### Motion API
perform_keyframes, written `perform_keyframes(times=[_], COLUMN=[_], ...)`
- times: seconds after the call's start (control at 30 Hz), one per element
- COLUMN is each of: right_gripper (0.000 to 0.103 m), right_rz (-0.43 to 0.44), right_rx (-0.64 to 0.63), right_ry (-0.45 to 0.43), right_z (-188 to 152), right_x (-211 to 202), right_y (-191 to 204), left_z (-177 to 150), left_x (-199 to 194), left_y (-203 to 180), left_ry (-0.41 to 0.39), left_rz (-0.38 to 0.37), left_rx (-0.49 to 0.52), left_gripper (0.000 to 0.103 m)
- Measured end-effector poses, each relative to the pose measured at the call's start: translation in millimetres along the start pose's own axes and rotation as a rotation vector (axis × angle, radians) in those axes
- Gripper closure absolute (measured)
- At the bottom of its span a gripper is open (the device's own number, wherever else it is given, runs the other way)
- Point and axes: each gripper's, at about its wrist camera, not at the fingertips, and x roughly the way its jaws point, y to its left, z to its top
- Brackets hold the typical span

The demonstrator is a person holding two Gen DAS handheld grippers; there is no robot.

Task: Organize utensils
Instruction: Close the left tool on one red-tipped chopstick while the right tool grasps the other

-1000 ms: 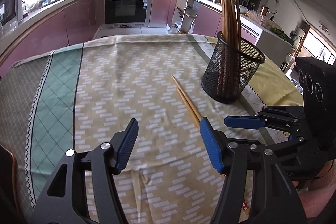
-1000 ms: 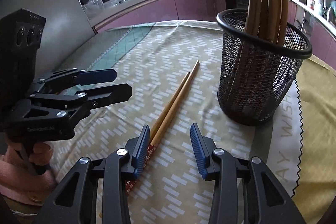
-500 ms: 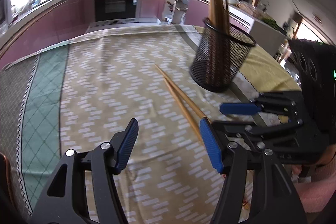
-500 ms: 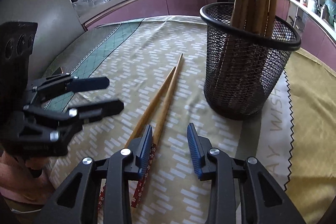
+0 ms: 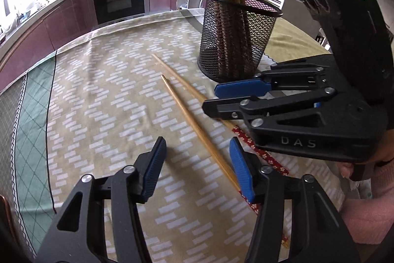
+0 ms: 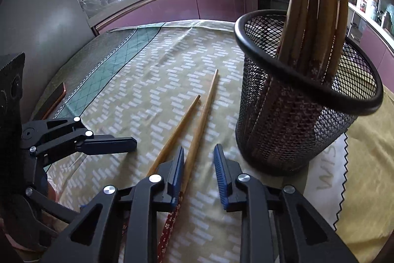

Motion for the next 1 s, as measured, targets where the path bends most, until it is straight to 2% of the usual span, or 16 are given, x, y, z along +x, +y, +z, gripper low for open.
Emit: perform_keyframes(times=[0.1, 0.2, 0.3, 0.53, 0.63, 0.8, 1.0], right_gripper=[0.094, 0.097, 0.097, 0.093, 0.093, 0.097, 0.097], right_rz=[0.003, 0.010, 0.013, -0.036, -0.055, -0.022, 0.030], right_rx=[0.012, 0.025, 0.028, -0.018, -0.039, -0.003, 0.042], right_ry=[0.003, 0.008, 0.013, 0.001, -0.014, -0.023, -0.048], right_z=[-3.1, -10.2, -17.7, -16.8, -14.3, -13.9, -17.4], right_x=[-2.3, -7.7, -13.1, -11.4, -8.5, -9.7, -19.6], right_y=[-3.5, -7.2, -8.2, 0.8, 4.2, -2.7, -11.4], left_z=[2.7, 4.4, 4.4, 8.7, 10.2, 10.6, 9.7], left_x=[1.6, 1.4, 0.2, 2.2, 3.7, 3.9, 0.1], left_y=[4.1, 10.1, 15.7, 19.8, 21.7, 25.2, 26.6], left_ry=[0.002, 0.006, 0.011, 0.014, 0.013, 0.010, 0.000], left_rz=[0.014, 0.023, 0.025, 0.044, 0.048, 0.068, 0.078], left_rx=[-0.019, -0.042, -0.063, -0.079, -0.085, -0.111, -0.127], left_gripper=[0.062, 0.073, 0.080, 0.080, 0.084, 0.095, 0.095])
